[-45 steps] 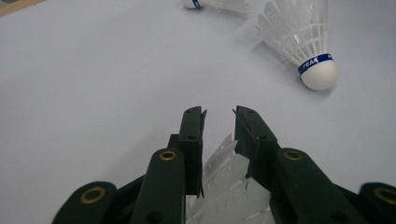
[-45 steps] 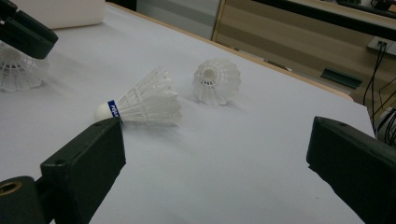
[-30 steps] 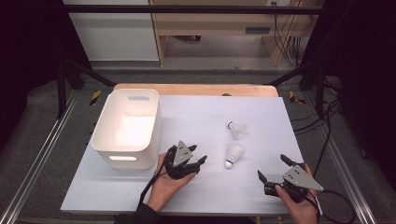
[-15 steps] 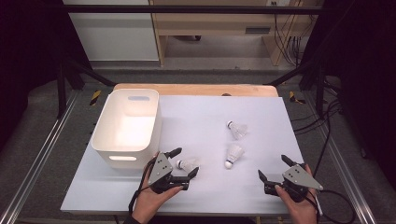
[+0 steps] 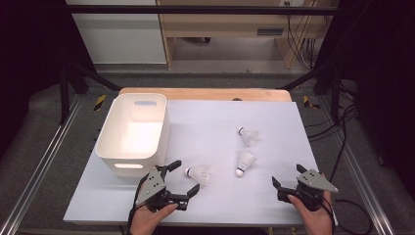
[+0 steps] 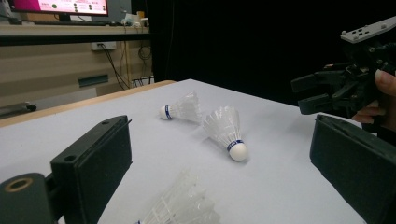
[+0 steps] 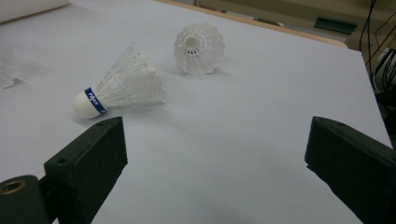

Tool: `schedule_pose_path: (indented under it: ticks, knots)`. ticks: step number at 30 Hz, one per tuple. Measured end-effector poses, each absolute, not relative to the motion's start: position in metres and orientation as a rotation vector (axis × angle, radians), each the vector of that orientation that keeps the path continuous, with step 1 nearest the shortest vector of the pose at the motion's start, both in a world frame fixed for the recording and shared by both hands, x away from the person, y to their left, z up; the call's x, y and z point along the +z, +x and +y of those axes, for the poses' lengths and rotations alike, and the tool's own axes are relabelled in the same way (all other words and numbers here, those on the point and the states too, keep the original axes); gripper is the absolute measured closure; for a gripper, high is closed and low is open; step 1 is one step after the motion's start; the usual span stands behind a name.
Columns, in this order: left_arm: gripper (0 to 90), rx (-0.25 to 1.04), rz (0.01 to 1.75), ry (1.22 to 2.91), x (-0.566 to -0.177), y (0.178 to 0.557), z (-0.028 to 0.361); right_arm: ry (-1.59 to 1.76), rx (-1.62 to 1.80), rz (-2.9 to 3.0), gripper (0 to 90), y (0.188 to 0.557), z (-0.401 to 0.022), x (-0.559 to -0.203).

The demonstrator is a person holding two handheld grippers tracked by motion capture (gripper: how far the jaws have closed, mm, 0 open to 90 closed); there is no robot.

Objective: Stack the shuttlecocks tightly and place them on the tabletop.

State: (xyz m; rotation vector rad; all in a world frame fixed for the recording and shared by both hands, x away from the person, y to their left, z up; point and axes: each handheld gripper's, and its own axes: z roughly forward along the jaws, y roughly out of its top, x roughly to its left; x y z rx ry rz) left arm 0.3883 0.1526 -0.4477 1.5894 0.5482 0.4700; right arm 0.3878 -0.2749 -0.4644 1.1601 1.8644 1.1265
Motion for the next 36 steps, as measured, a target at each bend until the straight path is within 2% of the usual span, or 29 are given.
schedule_pose_path:
  ticks: [7, 17, 29, 36]
  knots:
    - [5.3, 0.464, 0.56, 1.604, -0.458, 0.376, 0.163, 1.206, 1.126, 1.932, 6.4, 0.39, -0.273, -0.464]
    - [5.3, 0.499, 0.594, 1.562, -0.459, 0.382, 0.175, 1.202, 1.119, 1.967, 5.2, 0.393, -0.265, -0.464]
    - [5.8, 0.494, 0.582, 1.584, -0.462, 0.385, 0.172, 1.118, 1.045, 2.187, 7.1, 0.431, -0.227, -0.423]
    - [5.9, 0.493, 0.583, 1.584, -0.462, 0.385, 0.173, 1.069, 0.955, 2.311, 7.6, 0.454, -0.208, -0.415]
